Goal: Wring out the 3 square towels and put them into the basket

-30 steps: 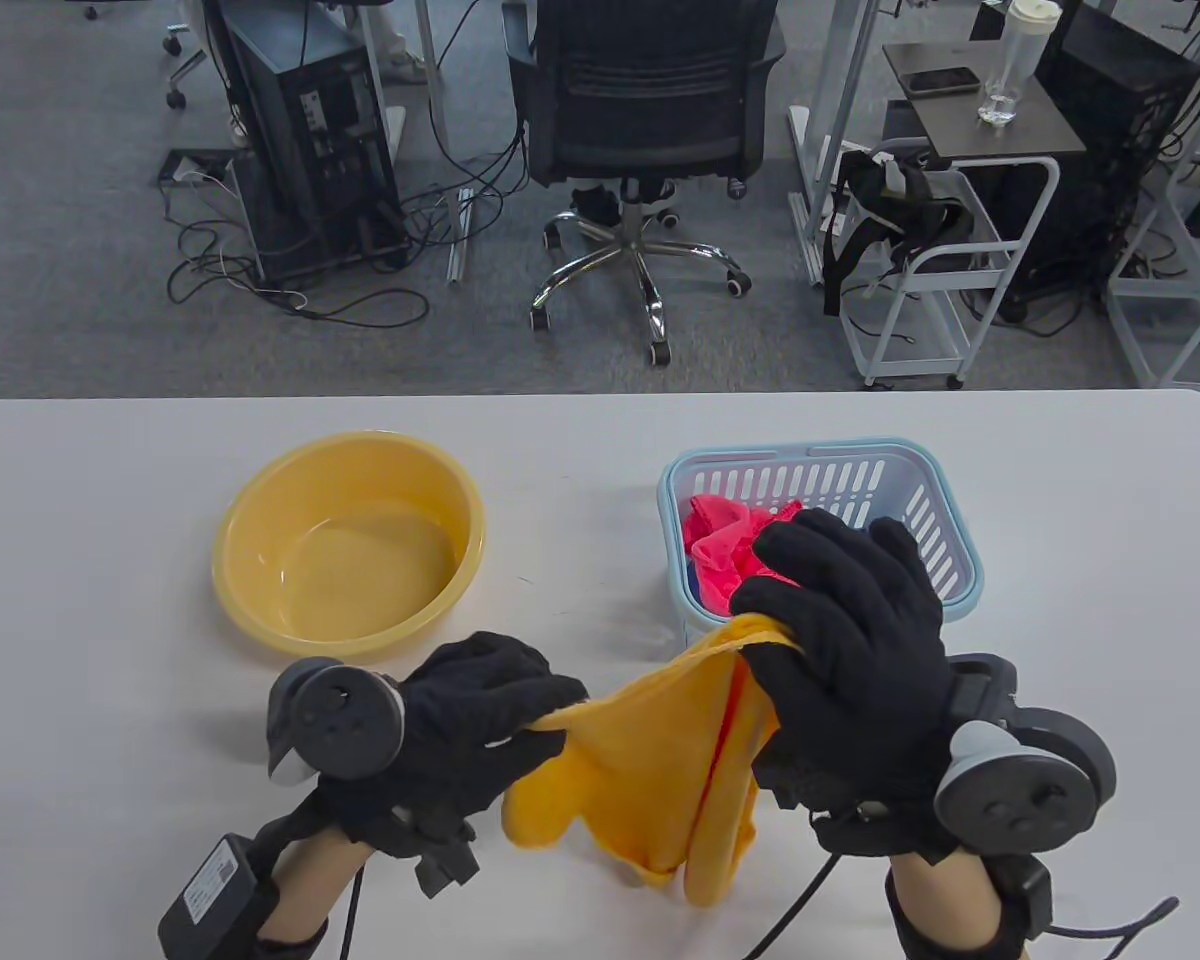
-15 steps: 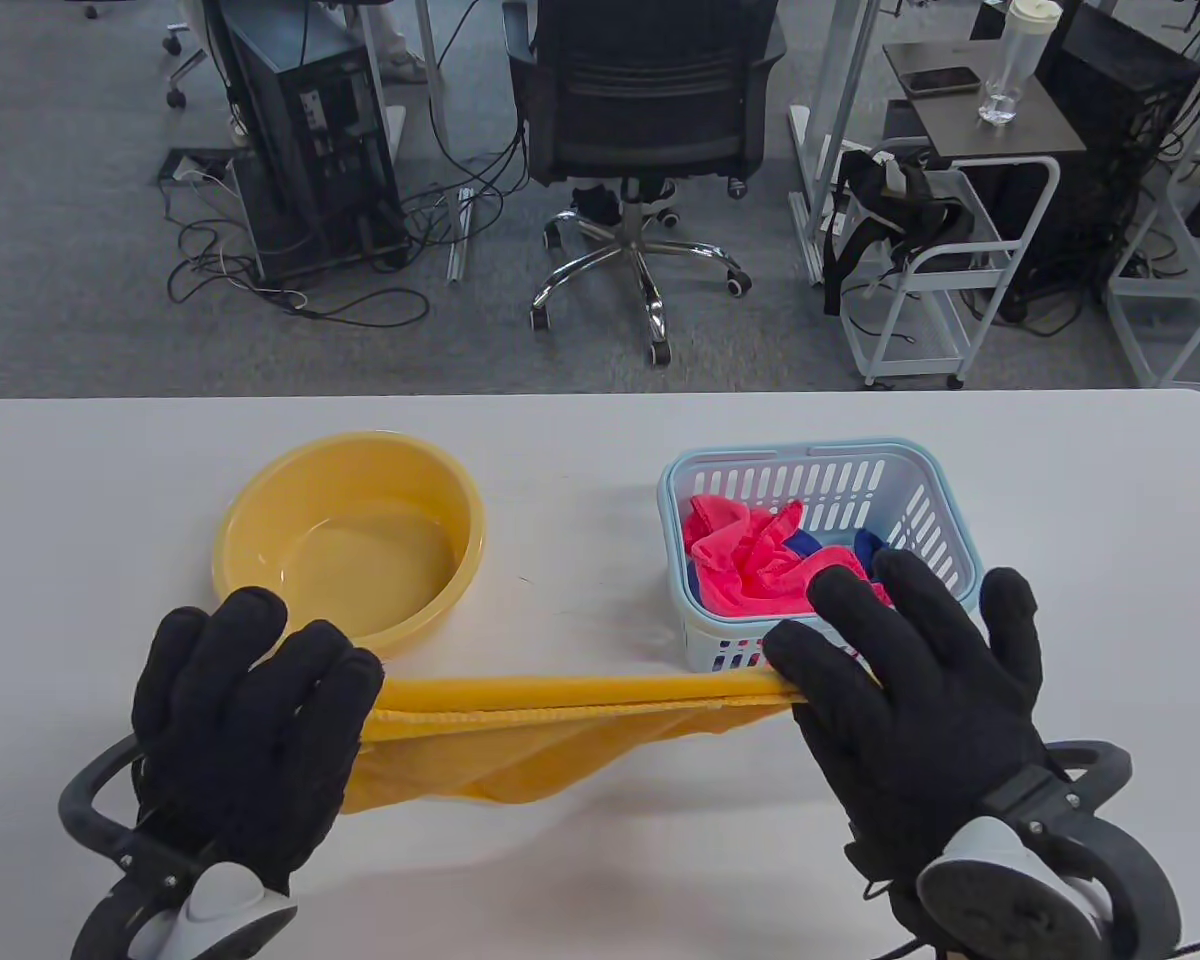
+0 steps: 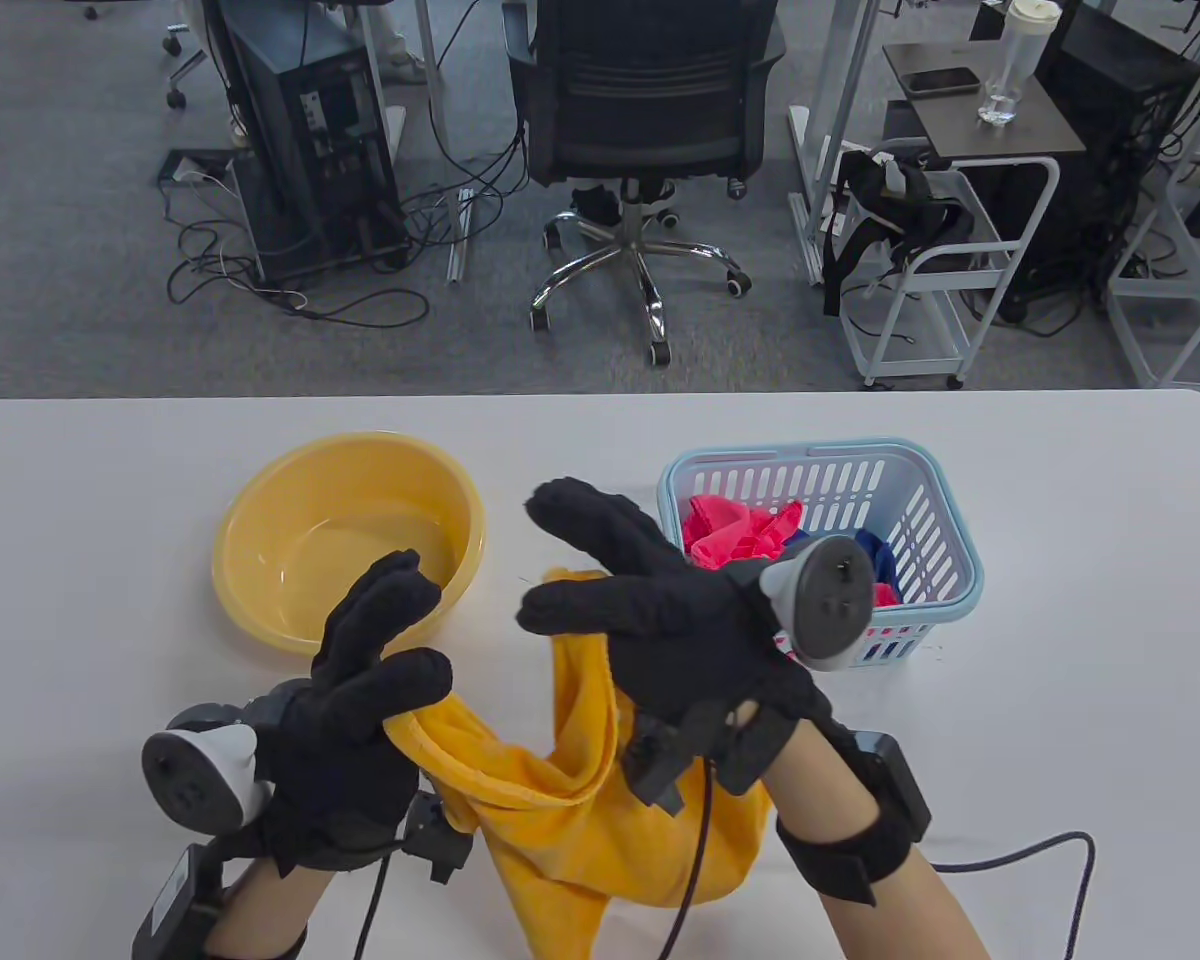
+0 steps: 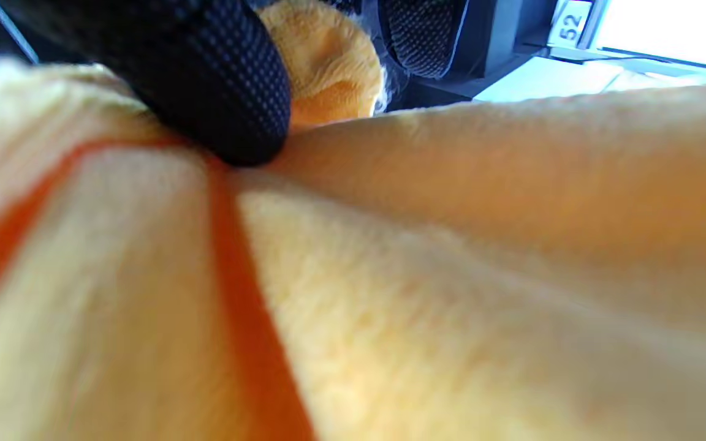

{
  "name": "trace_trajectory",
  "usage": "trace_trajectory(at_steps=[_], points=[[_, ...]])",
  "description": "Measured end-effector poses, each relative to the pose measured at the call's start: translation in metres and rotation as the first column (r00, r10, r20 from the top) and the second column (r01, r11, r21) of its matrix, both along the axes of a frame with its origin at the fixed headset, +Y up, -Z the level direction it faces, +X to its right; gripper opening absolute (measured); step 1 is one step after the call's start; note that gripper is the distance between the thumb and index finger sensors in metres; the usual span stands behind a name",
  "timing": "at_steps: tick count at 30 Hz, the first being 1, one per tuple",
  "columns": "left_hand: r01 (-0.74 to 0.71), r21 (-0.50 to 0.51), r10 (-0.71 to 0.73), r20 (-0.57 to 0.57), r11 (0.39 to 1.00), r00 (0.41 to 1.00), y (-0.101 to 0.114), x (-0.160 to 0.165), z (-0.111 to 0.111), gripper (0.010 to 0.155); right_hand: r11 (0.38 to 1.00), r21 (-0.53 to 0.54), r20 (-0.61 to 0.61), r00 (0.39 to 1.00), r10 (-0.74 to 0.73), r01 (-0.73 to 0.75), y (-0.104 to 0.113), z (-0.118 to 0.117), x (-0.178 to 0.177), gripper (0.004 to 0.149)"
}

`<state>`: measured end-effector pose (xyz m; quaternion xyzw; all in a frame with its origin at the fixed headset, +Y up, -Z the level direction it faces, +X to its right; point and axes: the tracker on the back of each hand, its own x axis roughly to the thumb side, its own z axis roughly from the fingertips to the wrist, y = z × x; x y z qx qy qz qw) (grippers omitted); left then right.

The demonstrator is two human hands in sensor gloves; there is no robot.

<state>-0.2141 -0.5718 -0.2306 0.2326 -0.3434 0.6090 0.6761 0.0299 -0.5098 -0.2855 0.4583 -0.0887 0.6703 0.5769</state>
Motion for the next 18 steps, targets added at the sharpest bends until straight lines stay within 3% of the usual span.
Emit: trace_trajectory(at_steps=[2,3,5,8,9,11,14,16,18], points=[[-0.027,-0.056,0.027,0.013,0.998,1.000,-0.007,0.001,-0.004,0.045,0.993,0.055,-0.020,0.994,0.104,-0.103,0.003,0.005,-0.027,0.044],[-0.016,-0.056,0.017,0.019,0.998,1.000,-0.009,0.002,-0.006,0.055,0.990,0.064,-0.019,0.991,0.129,-0.127,0.003,0.007,-0.033,0.051],[0.028,-0.101,-0.026,0.023,0.995,0.999,-0.017,0.002,-0.014,0.067,0.980,0.077,0.127,0.977,0.171,-0.182,0.003,0.014,-0.041,0.059],[-0.040,-0.165,0.053,0.076,0.986,0.996,-0.021,0.000,-0.019,0.059,0.960,0.135,0.292,0.936,0.196,-0.243,-0.001,0.017,-0.030,0.062],[-0.035,-0.162,0.036,0.003,0.986,0.999,-0.020,-0.003,-0.020,0.056,0.964,0.127,0.288,0.939,0.189,-0.233,-0.007,0.017,-0.022,0.063],[-0.011,-0.139,0.009,-0.017,0.990,1.000,-0.017,-0.008,-0.020,0.053,0.978,0.093,0.246,0.956,0.161,-0.189,-0.023,0.020,-0.007,0.063],[-0.085,-0.169,0.092,0.032,0.982,0.995,-0.014,-0.013,-0.020,0.052,0.982,0.057,0.276,0.948,0.157,-0.179,-0.068,0.028,0.018,0.067],[-0.111,-0.184,0.131,0.102,0.977,0.986,-0.013,-0.010,-0.019,0.052,0.950,0.039,0.252,0.923,0.290,-0.309,-0.110,0.030,0.024,0.084],[-0.127,-0.187,0.155,0.144,0.974,0.977,-0.014,-0.003,-0.016,0.052,0.886,-0.025,0.106,0.880,0.462,-0.462,-0.151,0.037,0.019,0.106]])
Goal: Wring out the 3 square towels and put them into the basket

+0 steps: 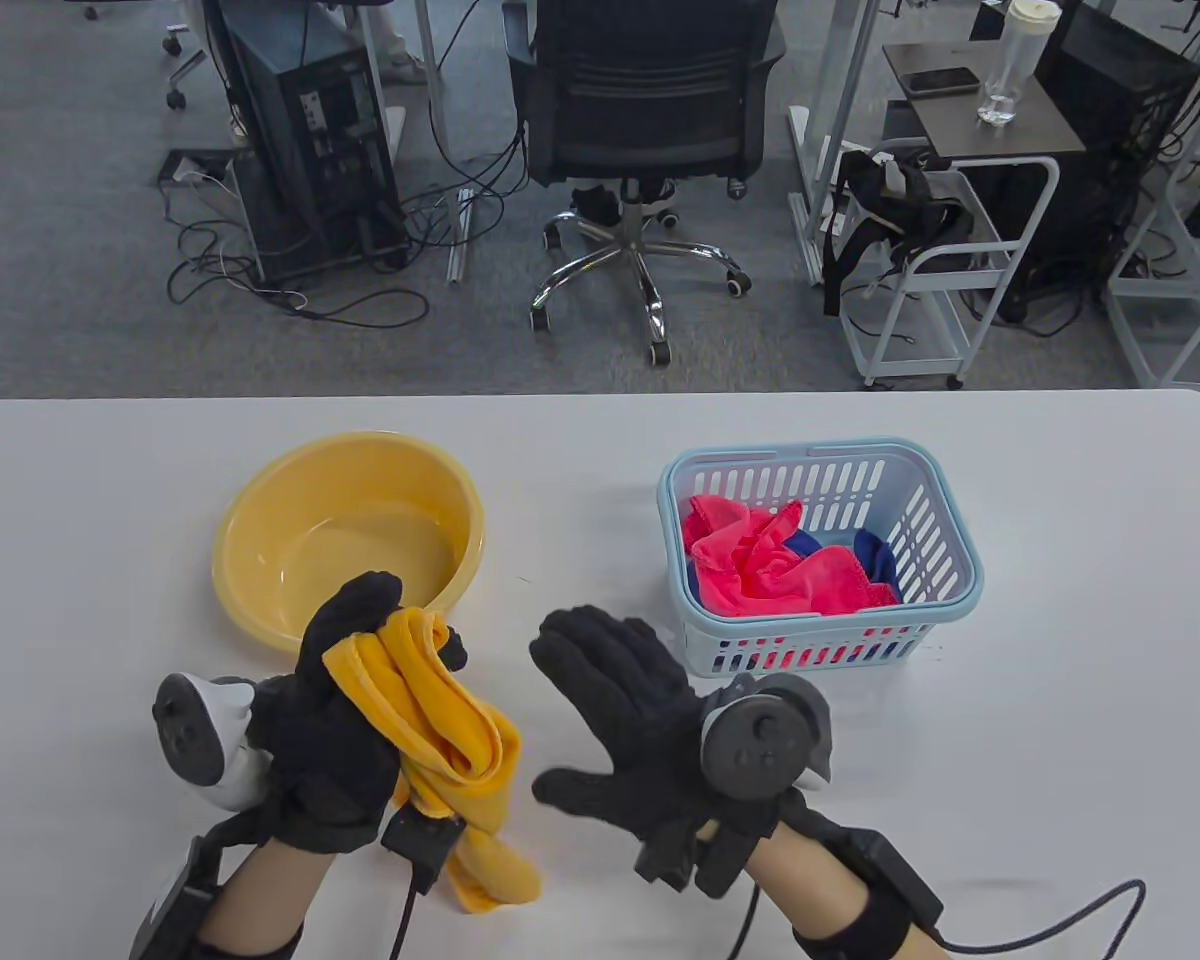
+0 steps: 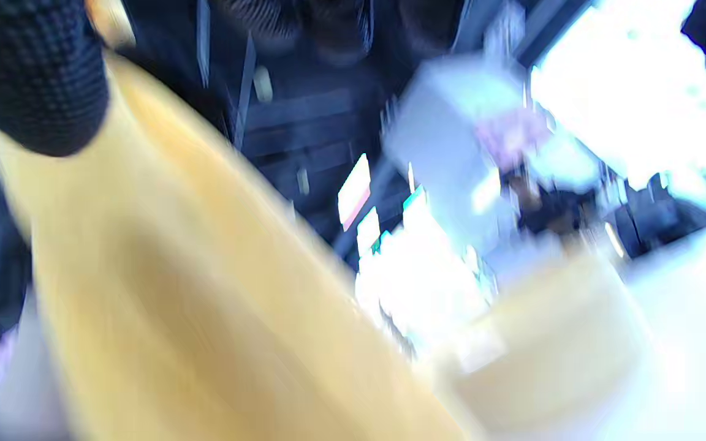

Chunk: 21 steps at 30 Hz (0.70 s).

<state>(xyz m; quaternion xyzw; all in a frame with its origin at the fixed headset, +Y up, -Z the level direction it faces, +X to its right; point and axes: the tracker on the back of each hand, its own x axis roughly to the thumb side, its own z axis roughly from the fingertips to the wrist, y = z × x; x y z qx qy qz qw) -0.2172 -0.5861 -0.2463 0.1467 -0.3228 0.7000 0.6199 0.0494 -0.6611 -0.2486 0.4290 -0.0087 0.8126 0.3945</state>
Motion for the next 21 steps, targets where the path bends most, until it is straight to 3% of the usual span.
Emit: trace_trajectory(at_steps=[2,4,6,7,8,10,13,16,18,21], points=[[-0.043,0.015,0.043,0.041,0.999,0.998,-0.004,0.011,0.006,0.052,0.994,-0.105,-0.089,0.996,0.027,-0.037,-0.039,0.011,-0.014,0.120],[-0.128,0.028,0.126,0.064,0.991,0.990,-0.010,0.021,0.013,0.052,0.994,-0.106,-0.042,0.999,0.010,-0.014,-0.058,0.021,-0.028,0.125],[-0.151,-0.012,0.151,0.086,0.988,0.985,-0.015,0.031,0.018,0.052,0.992,-0.126,-0.025,1.000,0.010,-0.013,-0.061,0.023,-0.040,0.122],[-0.122,-0.041,0.126,0.136,0.992,0.983,-0.016,0.034,0.020,0.052,0.985,-0.159,-0.035,0.998,0.059,-0.064,-0.061,0.022,-0.044,0.116],[-0.114,-0.036,0.118,0.157,0.993,0.981,-0.016,0.036,0.021,0.052,0.981,-0.168,-0.036,0.995,0.094,-0.099,-0.061,0.021,-0.045,0.095],[-0.069,-0.026,0.071,0.110,0.997,0.991,-0.012,0.032,0.018,0.052,0.994,-0.103,0.001,1.000,0.027,-0.026,-0.060,0.017,-0.040,0.054],[-0.108,-0.075,0.119,0.162,0.991,0.980,-0.010,0.021,0.011,0.052,0.996,-0.082,0.096,0.995,-0.039,0.047,-0.053,0.012,-0.015,0.044],[-0.084,-0.128,0.109,0.201,0.988,0.974,-0.010,0.010,-0.003,0.052,0.984,0.086,0.201,0.965,-0.171,0.156,-0.027,0.012,0.019,0.040],[-0.093,-0.174,0.144,0.311,0.980,0.940,-0.018,0.008,-0.016,0.052,0.955,0.257,0.267,0.939,-0.216,0.146,-0.005,0.018,0.039,0.038],[-0.022,-0.320,0.159,0.409,0.947,0.899,-0.039,0.017,-0.032,0.051,0.903,0.409,0.324,0.904,-0.280,0.133,0.020,0.029,0.055,0.035]])
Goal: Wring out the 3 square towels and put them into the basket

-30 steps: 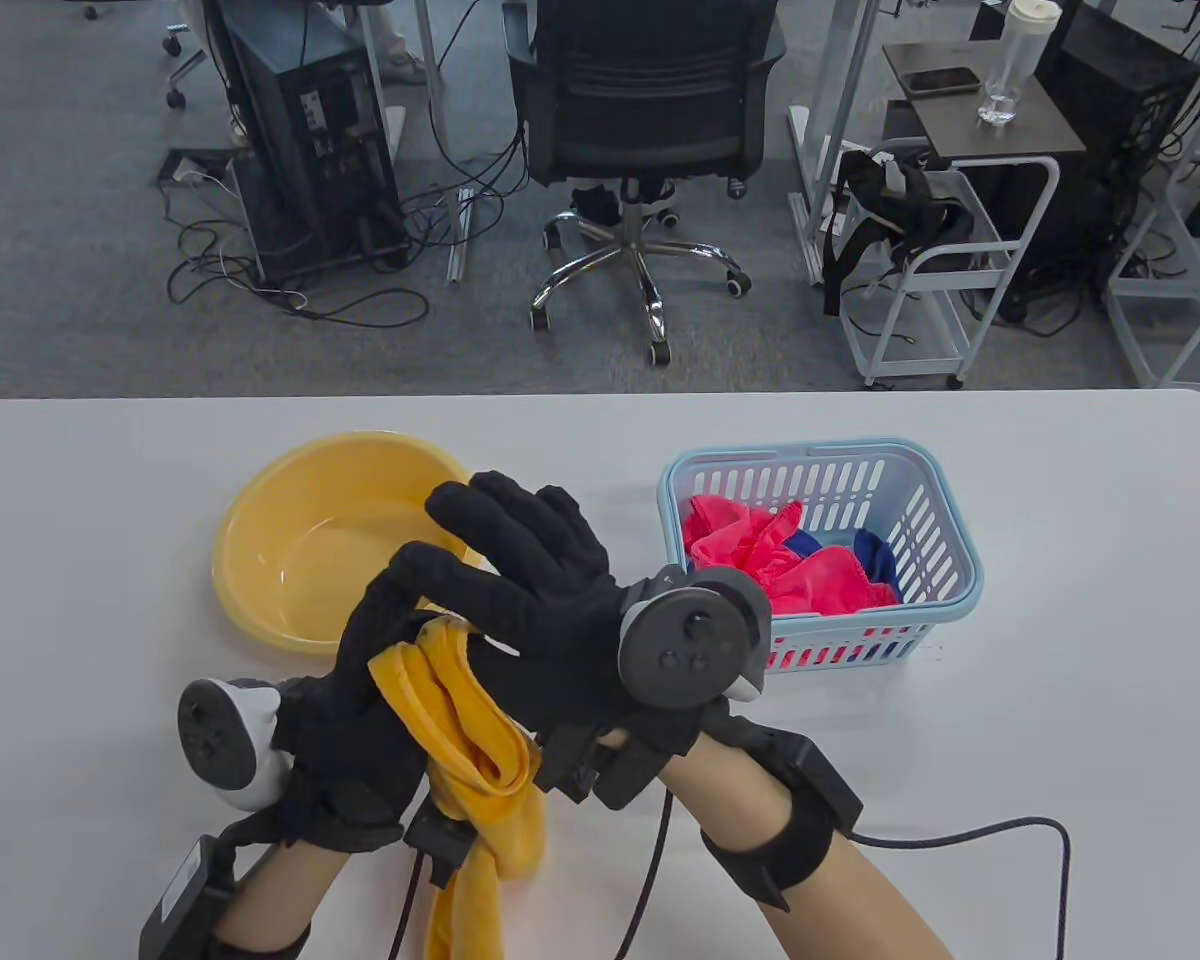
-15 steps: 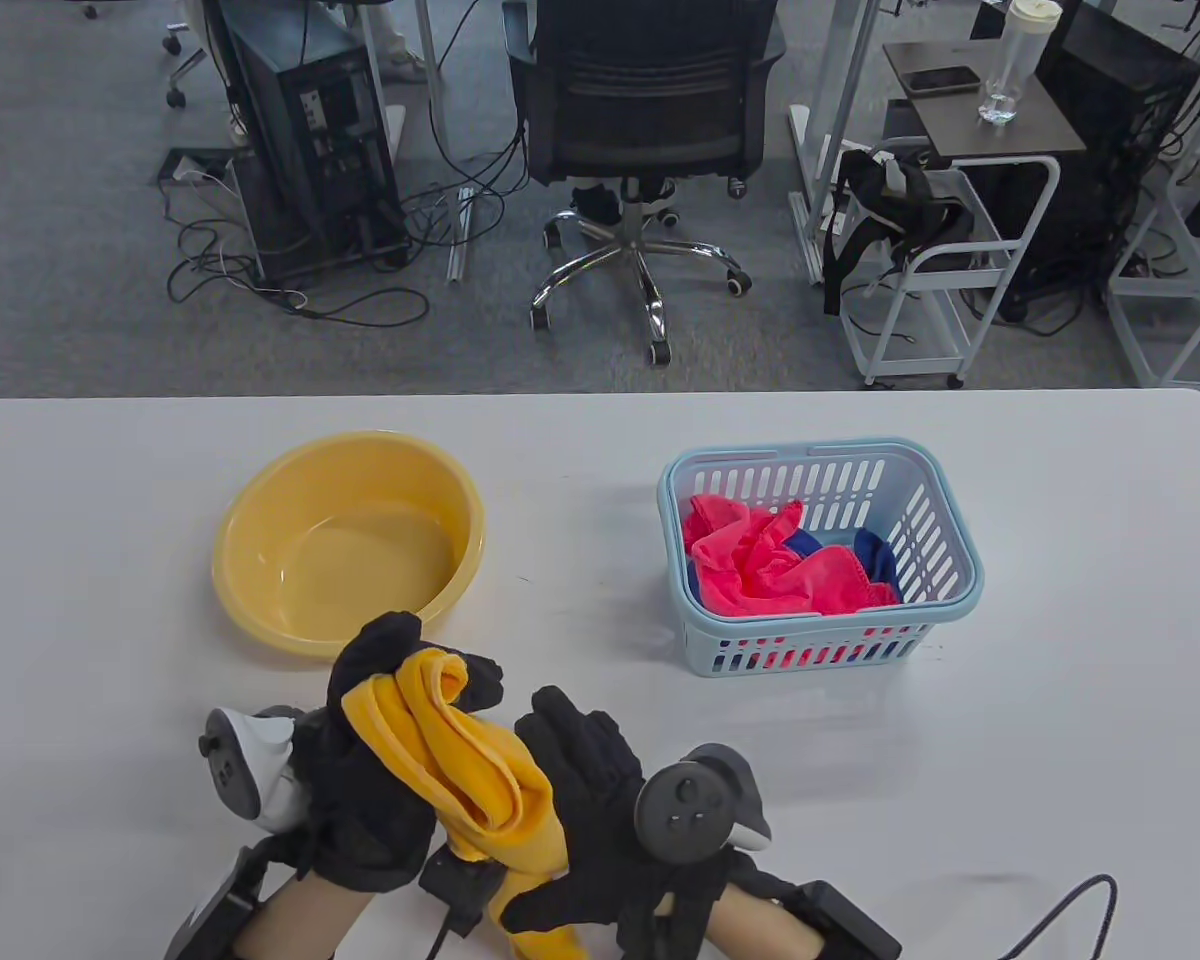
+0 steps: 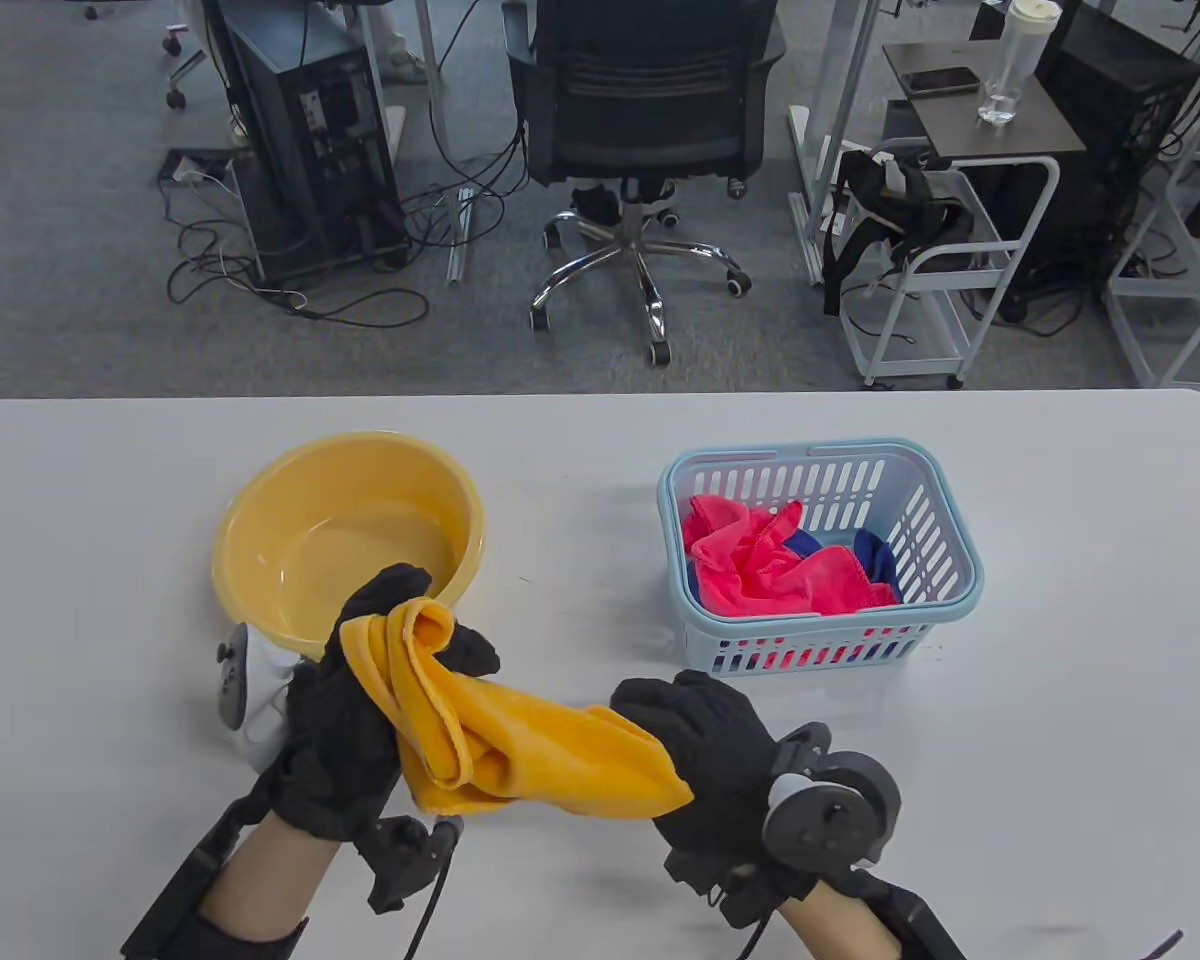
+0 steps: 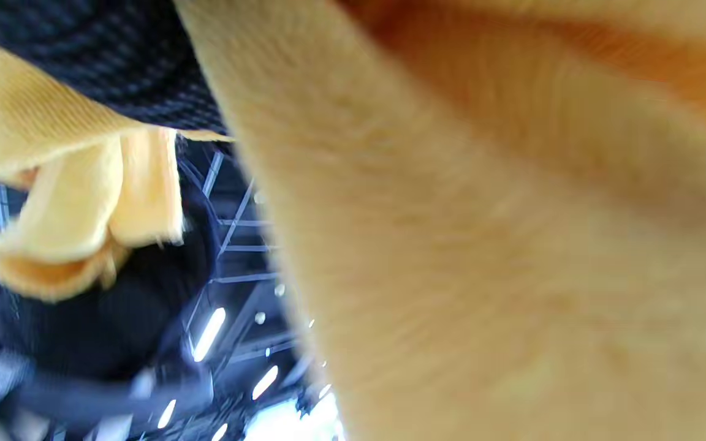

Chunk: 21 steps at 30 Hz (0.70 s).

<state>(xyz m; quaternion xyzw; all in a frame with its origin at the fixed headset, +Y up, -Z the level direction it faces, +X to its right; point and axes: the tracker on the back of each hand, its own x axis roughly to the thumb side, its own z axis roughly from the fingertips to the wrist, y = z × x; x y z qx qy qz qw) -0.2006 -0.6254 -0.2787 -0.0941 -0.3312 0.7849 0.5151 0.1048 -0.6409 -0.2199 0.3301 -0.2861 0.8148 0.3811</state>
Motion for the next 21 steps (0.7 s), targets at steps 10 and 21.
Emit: trace_trajectory(at_steps=[10,21], points=[[0.428,0.016,-0.361,0.564,0.904,0.743,-0.092,0.081,0.007,0.085,0.727,0.367,0.417,0.801,0.429,-0.581,0.005,0.035,-0.031,0.038],[0.731,0.177,-0.652,0.618,0.659,0.438,-0.101,0.083,0.006,0.087,0.658,0.368,0.431,0.747,0.506,-0.657,-0.002,0.028,-0.034,0.032]])
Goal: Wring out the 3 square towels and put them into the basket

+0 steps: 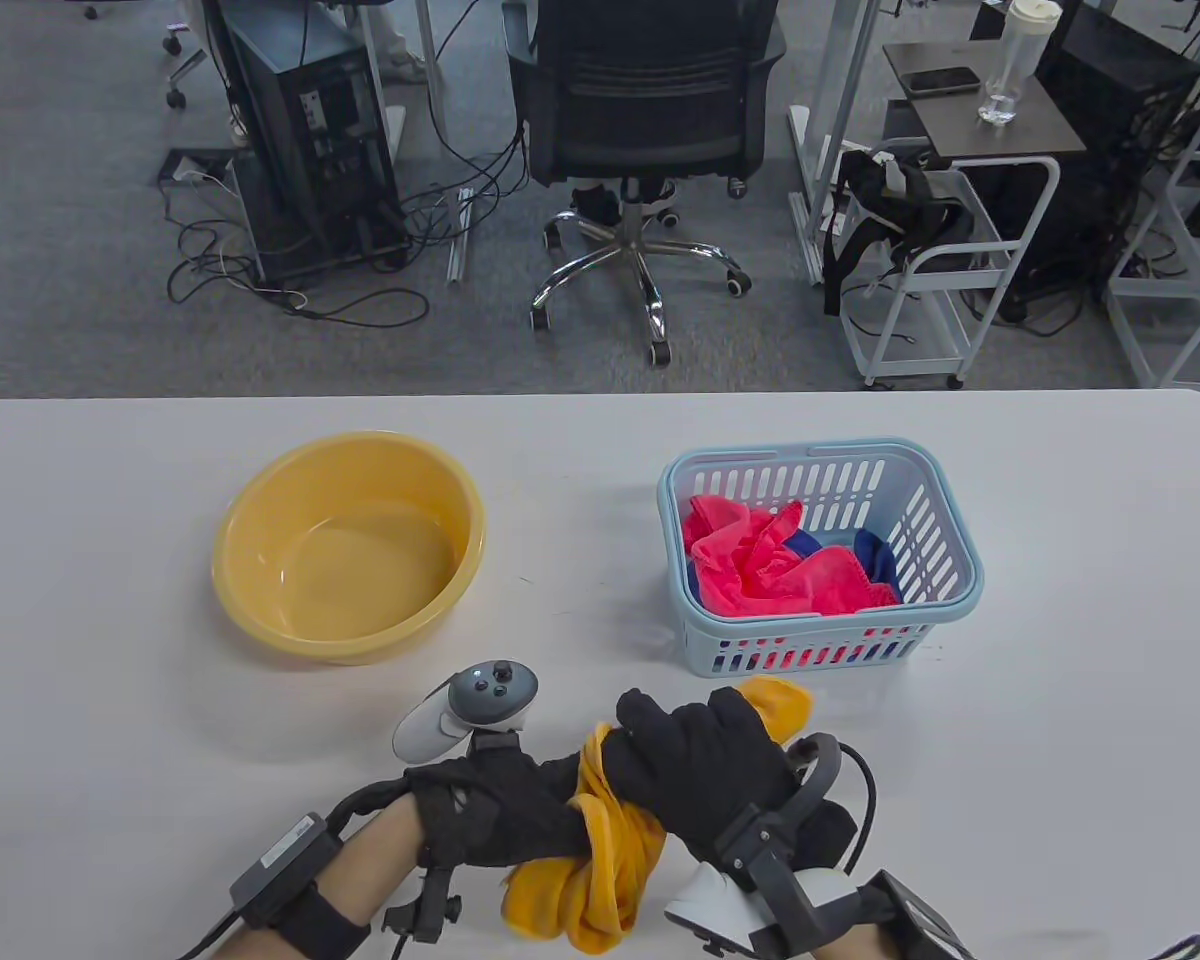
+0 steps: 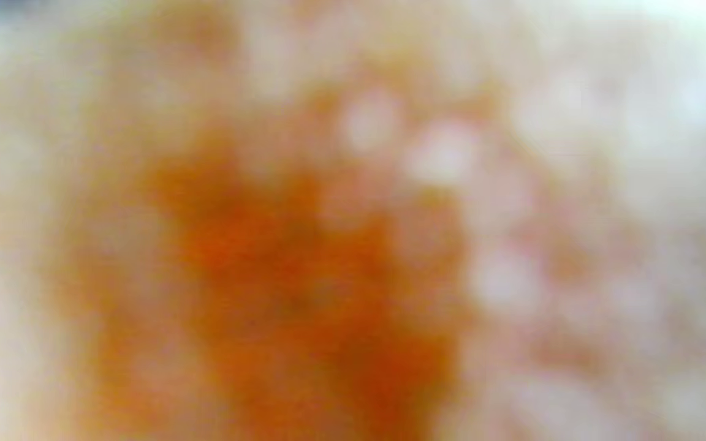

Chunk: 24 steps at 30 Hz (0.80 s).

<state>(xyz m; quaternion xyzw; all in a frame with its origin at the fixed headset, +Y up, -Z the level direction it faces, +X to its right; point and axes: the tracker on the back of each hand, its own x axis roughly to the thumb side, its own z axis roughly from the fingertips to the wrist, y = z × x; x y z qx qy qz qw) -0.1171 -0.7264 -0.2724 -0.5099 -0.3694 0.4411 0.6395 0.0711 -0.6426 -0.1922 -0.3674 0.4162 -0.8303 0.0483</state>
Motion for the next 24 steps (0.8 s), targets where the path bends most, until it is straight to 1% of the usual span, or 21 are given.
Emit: trace_trajectory(at_steps=[2,3,4,5,6,8,9,10,11,12,13,14,15,16,17,18,20,21,22,23,24], points=[[0.117,0.145,-0.108,-0.067,0.982,0.992,0.011,-0.007,-0.004,0.077,1.000,0.010,0.012,1.000,-0.003,0.003,0.001,-0.002,0.005,0.032],[0.189,0.254,-0.155,-0.147,0.949,0.977,0.020,-0.014,-0.007,0.071,1.000,0.001,0.021,1.000,-0.015,0.015,0.001,-0.005,0.007,0.035],[0.252,0.343,-0.180,-0.229,0.905,0.957,0.025,-0.018,-0.007,0.066,0.999,-0.008,0.054,0.997,-0.051,0.052,0.002,-0.008,0.011,0.044],[0.309,0.421,-0.195,-0.293,0.853,0.936,0.032,-0.021,-0.008,0.062,0.997,-0.048,0.048,0.997,-0.060,0.062,0.003,-0.012,0.015,0.047],[0.369,0.519,-0.172,-0.388,0.771,0.905,0.039,-0.024,-0.007,0.059,0.992,-0.082,0.064,0.994,-0.089,0.094,0.002,-0.017,0.019,0.048],[0.434,0.629,-0.098,-0.495,0.646,0.864,0.049,-0.022,-0.001,0.056,0.972,-0.181,0.114,0.985,-0.129,0.148,-0.002,-0.030,0.025,0.049],[0.499,0.695,-0.065,-0.549,0.517,0.833,0.055,-0.019,0.006,0.055,0.948,-0.254,0.118,0.979,-0.165,0.190,-0.007,-0.037,0.028,0.049],[0.532,0.729,-0.050,-0.569,0.431,0.821,0.058,-0.016,0.010,0.055,0.926,-0.306,0.115,0.974,-0.194,0.220,-0.010,-0.042,0.030,0.049],[0.570,0.768,-0.021,-0.591,0.291,0.807,0.061,-0.012,0.018,0.054,0.877,-0.407,0.098,0.967,-0.235,0.254,-0.016,-0.048,0.031,0.048],[0.603,0.787,0.035,-0.611,0.130,0.791,0.065,-0.009,0.026,0.054,0.818,-0.486,0.084,0.948,-0.307,0.308,-0.023,-0.053,0.031,0.047],[0.614,0.789,0.091,-0.611,-0.003,0.786,0.066,-0.007,0.033,0.053,0.765,-0.550,0.095,0.935,-0.341,0.335,-0.028,-0.057,0.031,0.047],[0.615,0.783,0.136,-0.601,-0.099,0.787,0.067,-0.006,0.037,0.053,0.711,-0.607,0.106,0.922,-0.371,0.356,-0.032,-0.059,0.030,0.047],[0.606,0.773,0.165,-0.583,-0.188,0.796,0.068,-0.005,0.040,0.052,0.681,-0.633,0.105,0.912,-0.397,0.369,-0.034,-0.060,0.030,0.047],[0.587,0.763,0.183,-0.558,-0.270,0.809,0.068,-0.005,0.043,0.052,0.631,-0.685,0.080,0.899,-0.431,0.363,-0.038,-0.062,0.028,0.046],[0.568,0.763,0.208,-0.528,-0.308,0.823,0.068,-0.006,0.045,0.052,0.565,-0.754,0.057,0.891,-0.451,0.334,-0.042,-0.066,0.026,0.047],[0.559,0.763,0.227,-0.511,-0.324,0.829,0.067,-0.007,0.046,0.051,0.495,-0.804,0.062,0.874,-0.481,0.329,-0.046,-0.068,0.026,0.048],[0.536,0.759,0.264,-0.468,-0.370,0.844,0.065,-0.006,0.049,0.051,0.267,-0.922,0.090,0.828,-0.554,0.279,-0.057,-0.077,0.026,0.049],[0.524,0.752,0.284,-0.442,-0.401,0.851,0.064,-0.005,0.051,0.051,0.090,-0.972,0.116,0.779,-0.617,0.217,-0.067,-0.083,0.026,0.049],[0.527,0.746,0.296,-0.438,-0.406,0.849,0.064,-0.005,0.052,0.051,-0.018,-0.985,0.141,0.736,-0.662,0.172,-0.074,-0.087,0.026,0.049],[0.528,0.748,0.317,-0.427,-0.402,0.847,0.066,-0.005,0.054,0.051,-0.199,-0.978,0.191,0.654,-0.732,0.063,-0.084,-0.091,0.023,0.049],[0.522,0.754,0.336,-0.410,-0.397,0.848,0.067,-0.005,0.056,0.051,-0.308,-0.951,0.231,0.612,-0.757,-0.022,-0.090,-0.092,0.020,0.049]])
